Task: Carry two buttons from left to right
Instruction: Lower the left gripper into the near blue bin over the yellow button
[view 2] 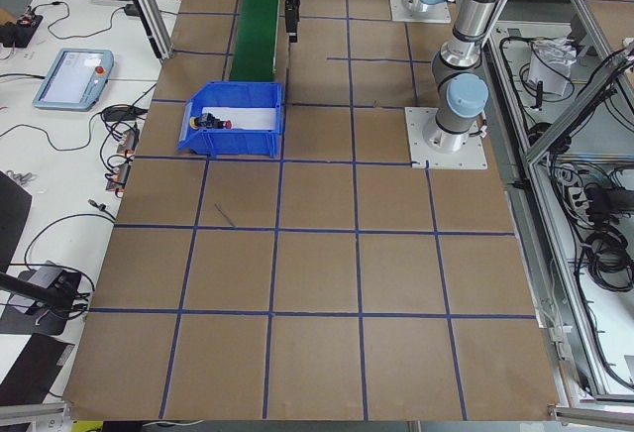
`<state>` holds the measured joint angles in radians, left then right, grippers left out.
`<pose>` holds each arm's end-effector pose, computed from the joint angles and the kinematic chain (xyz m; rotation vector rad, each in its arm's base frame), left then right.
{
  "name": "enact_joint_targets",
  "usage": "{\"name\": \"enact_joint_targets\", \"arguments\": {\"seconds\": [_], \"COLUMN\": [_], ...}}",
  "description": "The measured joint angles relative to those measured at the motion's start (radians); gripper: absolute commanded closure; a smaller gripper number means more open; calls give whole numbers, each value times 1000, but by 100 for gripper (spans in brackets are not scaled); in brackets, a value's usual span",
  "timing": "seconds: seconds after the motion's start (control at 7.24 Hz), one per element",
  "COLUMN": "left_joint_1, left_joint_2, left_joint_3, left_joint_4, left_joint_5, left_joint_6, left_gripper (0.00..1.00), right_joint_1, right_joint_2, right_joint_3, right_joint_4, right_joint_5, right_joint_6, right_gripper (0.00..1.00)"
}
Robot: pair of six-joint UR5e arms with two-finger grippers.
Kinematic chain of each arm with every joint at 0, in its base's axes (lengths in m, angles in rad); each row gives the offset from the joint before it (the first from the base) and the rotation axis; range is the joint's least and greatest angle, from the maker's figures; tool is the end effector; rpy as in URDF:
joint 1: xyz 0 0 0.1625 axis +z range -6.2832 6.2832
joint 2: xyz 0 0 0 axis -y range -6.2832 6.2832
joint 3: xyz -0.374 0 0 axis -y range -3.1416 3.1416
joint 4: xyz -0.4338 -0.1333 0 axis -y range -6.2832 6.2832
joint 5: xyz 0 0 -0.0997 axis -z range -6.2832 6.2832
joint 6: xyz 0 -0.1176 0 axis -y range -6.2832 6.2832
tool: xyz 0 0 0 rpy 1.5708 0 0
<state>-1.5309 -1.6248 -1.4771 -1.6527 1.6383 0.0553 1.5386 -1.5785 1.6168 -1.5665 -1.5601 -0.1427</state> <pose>-0.1034 -0.5529 0.4317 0.0259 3.0753 0.0698 0.1176 -0.5293 0.3981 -0.1723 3.1218 0.0649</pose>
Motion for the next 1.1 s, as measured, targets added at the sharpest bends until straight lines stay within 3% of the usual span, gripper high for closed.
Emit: {"name": "enact_joint_targets", "arguments": {"seconds": [0.28, 0.55, 0.83, 1.1], "left_joint_1": [5, 34, 78, 91], "left_joint_2": [-11, -50, -202, -396], "left_joint_3": [3, 14, 95, 261], "left_joint_4": [6, 91, 220, 258], "left_joint_5": [-2, -5, -22, -28], "left_joint_6": [5, 54, 107, 122], "left_gripper": [0, 0, 0, 0], "right_joint_1": [0, 0, -2, -3], "right_joint_2": [0, 1, 2, 2], "right_joint_3": [1, 1, 1, 1], "right_joint_4": [0, 0, -1, 0], "right_joint_5": [0, 0, -1, -4], "right_joint_6": [0, 0, -1, -1], "right_gripper": [0, 0, 0, 0]}}
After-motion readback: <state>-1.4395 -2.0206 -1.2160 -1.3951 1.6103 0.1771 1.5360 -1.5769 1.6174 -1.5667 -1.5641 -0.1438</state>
